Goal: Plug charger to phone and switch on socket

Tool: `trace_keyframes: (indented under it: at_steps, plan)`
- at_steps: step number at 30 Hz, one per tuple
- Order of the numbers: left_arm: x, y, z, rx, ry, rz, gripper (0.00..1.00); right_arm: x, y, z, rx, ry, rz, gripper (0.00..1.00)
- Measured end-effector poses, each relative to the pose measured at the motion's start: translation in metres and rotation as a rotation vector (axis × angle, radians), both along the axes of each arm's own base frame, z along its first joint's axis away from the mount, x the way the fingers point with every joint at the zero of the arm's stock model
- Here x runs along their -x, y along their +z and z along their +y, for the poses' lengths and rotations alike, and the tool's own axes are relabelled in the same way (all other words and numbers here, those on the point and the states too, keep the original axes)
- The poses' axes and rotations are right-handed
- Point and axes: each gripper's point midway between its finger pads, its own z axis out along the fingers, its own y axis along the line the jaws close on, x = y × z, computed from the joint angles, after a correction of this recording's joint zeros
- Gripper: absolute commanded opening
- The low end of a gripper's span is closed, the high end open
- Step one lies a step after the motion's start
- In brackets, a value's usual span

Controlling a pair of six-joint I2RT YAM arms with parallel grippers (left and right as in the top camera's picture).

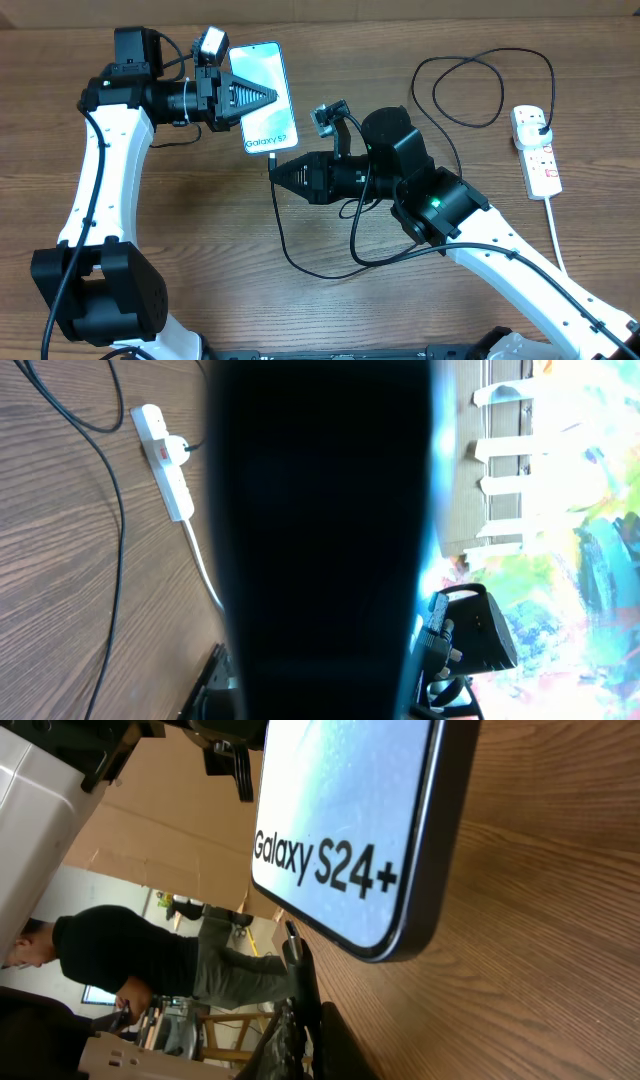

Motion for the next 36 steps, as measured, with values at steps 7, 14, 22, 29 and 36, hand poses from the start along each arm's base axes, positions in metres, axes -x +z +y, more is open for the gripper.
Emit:
trace_keyframes:
  at_steps: [7,14,22,29,36]
  plan:
    - [-0.001,0.000,0.000,0.000,0.000,-0.006,0.04,0.000,0.000,0.000,0.000,-0.001,0.000,0.04]
    - [0.000,0.000,-0.001,0.000,-0.002,-0.006,0.04,-0.006,0.000,-0.006,-0.008,-0.017,0.023,0.04]
    - [0.002,0.002,-0.011,-0.001,-0.030,-0.037,0.04,-0.003,0.000,-0.008,-0.013,0.001,0.046,0.04]
    - [0.003,0.002,-0.013,-0.001,-0.037,-0.039,0.04,-0.003,0.000,-0.008,-0.013,0.005,0.047,0.04]
    - [0.003,0.002,-0.013,-0.001,-0.037,-0.040,0.04,-0.002,0.000,-0.008,-0.009,0.014,0.030,0.04]
